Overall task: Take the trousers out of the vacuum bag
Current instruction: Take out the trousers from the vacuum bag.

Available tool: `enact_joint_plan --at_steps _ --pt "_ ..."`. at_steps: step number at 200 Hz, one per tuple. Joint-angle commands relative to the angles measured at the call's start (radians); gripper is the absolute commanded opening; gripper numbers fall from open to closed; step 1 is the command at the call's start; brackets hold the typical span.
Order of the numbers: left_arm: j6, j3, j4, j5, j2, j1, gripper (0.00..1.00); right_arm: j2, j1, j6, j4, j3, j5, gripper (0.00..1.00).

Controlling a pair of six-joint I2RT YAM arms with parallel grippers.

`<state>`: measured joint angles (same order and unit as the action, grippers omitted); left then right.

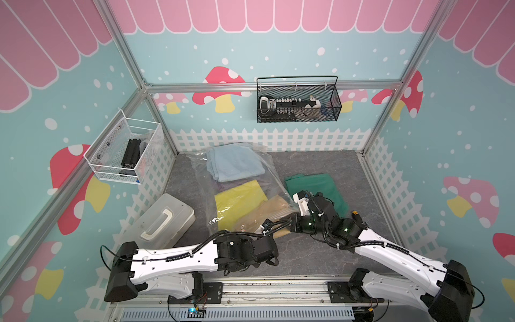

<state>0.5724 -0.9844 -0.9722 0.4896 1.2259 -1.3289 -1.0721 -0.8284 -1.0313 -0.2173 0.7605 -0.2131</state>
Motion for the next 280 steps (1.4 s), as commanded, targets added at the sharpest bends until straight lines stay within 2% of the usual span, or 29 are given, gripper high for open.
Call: enact_joint_plan --at_steps 1,29,77,128,162,190,231,280 --pt "0.029 -0.045 0.045 0.052 0.013 -0.01 0.0 -0.011 -0.044 0.024 0.014 0.005 0.092 0.03" --pt "0.033 -0.017 0.109 0.049 0.038 -0.003 0.0 -0.06 -0.11 0.041 0.031 0.005 0.201 0.04" --pt "0.072 0.068 0.183 0.012 0.028 0.018 0.0 -0.11 -0.203 0.091 0.147 -0.058 0.299 0.04" --pt "0.088 0.113 0.186 -0.002 -0.033 0.027 0.0 -0.052 -0.321 0.169 0.165 -0.101 0.452 0.05" --pt "0.089 0.125 0.187 -0.017 -0.045 0.027 0.0 0.001 -0.358 0.227 0.186 -0.133 0.475 0.05" --pt "0.089 0.126 0.187 -0.007 -0.044 0.027 0.0 0.023 -0.367 0.271 0.186 -0.145 0.43 0.05" --pt "0.09 0.115 0.197 -0.011 -0.033 0.027 0.0 0.012 -0.368 0.273 0.178 -0.155 0.434 0.06" --pt "0.094 0.122 0.203 -0.02 -0.023 0.028 0.0 0.03 -0.365 0.223 0.198 -0.183 0.497 0.29"
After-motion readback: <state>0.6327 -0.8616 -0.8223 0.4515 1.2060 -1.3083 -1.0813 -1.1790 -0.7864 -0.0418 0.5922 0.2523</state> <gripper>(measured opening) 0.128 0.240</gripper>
